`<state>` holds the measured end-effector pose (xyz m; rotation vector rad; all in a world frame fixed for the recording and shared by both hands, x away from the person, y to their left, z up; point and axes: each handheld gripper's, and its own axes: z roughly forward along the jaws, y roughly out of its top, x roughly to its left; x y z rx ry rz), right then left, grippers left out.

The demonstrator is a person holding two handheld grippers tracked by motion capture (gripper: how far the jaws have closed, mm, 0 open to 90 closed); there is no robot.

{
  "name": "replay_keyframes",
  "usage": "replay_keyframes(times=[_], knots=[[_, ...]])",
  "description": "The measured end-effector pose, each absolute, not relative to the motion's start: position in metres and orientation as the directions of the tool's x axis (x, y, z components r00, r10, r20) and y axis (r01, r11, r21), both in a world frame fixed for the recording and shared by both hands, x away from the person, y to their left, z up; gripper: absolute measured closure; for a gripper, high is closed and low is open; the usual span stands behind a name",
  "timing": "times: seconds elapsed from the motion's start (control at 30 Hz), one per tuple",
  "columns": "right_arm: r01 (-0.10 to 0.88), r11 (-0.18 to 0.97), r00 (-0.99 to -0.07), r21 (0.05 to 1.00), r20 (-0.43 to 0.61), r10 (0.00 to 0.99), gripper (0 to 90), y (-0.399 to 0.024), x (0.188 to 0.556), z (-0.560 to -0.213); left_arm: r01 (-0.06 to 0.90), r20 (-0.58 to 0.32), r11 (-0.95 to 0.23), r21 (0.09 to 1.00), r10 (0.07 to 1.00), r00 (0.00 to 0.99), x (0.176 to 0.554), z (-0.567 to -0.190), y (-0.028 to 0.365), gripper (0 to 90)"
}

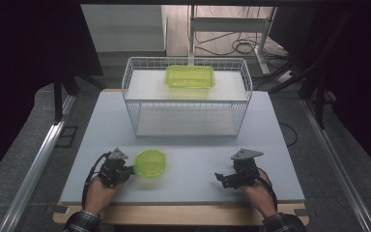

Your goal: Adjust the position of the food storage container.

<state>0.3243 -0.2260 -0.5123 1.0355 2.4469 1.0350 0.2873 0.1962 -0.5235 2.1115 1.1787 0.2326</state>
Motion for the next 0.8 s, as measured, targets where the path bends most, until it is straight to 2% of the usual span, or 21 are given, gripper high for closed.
replay_keyframes(times=[0.43,0.8], knots=[[0.508,0.482,-0.701,0.714,0.017,0.713,3.0,-0.225,0.324,-0.513,0.637,-0.186,-0.408,0.654,0.73,0.658,0.296,-0.524,0.152,89.9],[0.509,0.484,-0.703,0.712,0.019,0.711,3.0,-0.225,0.324,-0.514,0.613,-0.196,-0.428,0.664,0.691,0.695,0.301,-0.525,0.122,89.9]])
